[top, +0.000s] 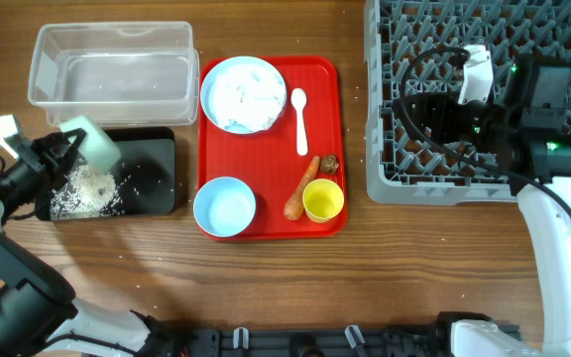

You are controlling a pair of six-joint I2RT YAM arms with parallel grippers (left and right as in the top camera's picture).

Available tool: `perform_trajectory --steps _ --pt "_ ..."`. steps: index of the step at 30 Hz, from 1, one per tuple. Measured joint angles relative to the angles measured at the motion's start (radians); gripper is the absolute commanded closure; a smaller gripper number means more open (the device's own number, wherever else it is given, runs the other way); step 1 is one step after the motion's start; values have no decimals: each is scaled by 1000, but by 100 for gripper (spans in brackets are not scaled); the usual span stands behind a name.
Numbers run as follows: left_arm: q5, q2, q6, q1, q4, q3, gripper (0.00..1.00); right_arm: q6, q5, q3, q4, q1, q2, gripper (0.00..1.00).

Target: Sort waste into correct bins and load items into the dishwasher rack

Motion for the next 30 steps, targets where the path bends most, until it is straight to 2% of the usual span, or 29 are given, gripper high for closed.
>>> perform_trajectory --steps 5,13,15,21,25,28,30 --pt "82 0 -42 0 0 0 96 0 0 0 0 0 0 10" --pt "92 0 -235 1 -2 0 96 0 0 0 -13 0 0 10" --pt "92 0 -300 2 -51 0 96 0 0 0 -22 0 0 10" --pt "10 -21 -315 -11 -3 0 96 0 0 0 -29 0 0 10" --pt "-98 -249 -316 -197 88 -1 96 0 0 0 -29 0 0 10" --pt "-282 -381 -316 -389 93 -1 96 0 7 0 -28 0 0 10" --pt "-477 -406 -314 -582 93 -1 96 0 11 0 -29 0 0 10"
